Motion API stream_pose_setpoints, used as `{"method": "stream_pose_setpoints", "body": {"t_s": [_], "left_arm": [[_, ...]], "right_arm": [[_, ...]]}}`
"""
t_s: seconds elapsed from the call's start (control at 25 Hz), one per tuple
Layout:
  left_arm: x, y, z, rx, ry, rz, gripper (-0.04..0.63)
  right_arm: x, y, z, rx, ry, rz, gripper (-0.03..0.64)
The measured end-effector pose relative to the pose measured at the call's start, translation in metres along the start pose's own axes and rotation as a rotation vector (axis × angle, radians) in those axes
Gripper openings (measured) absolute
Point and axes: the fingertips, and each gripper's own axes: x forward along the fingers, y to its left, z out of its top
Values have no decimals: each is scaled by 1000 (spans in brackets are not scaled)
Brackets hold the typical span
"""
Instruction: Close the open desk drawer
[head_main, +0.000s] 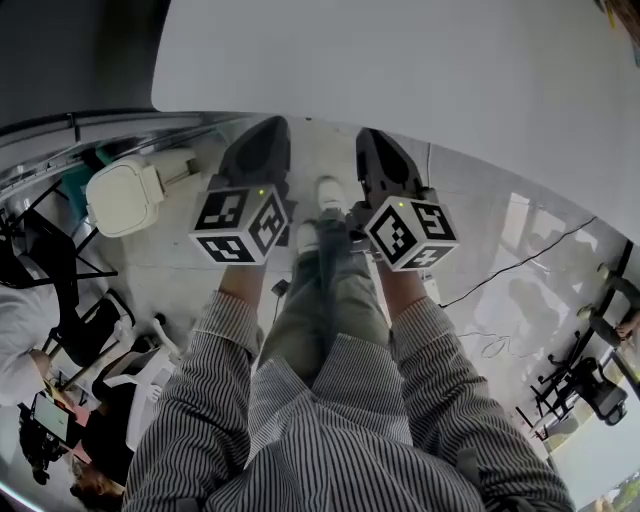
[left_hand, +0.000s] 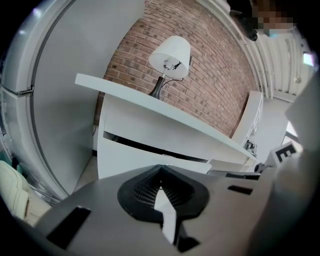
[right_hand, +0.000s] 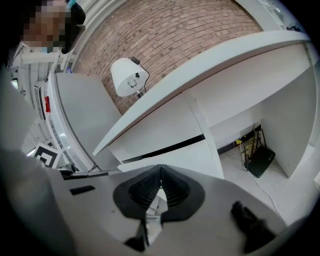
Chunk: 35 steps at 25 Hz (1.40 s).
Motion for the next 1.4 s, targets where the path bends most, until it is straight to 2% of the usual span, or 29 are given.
{"method": "stream_pose_setpoints", "body": {"t_s": [0.52, 0.72, 0.84, 1.4], "left_arm": [[-75, -37, 16, 69, -77, -55, 11], [-113, -54, 24, 58, -102, -64, 11], [-135, -73, 31, 85, -115, -87, 12], [-224, -146, 66, 120, -133, -197, 11]], "right_arm": [[-76, 53, 14, -149, -27, 49, 15], [-108, 87, 22, -181, -63, 85, 16], [-129, 105, 26, -193, -75, 104, 17], [-225, 155, 62, -264, -99, 95, 17]]}}
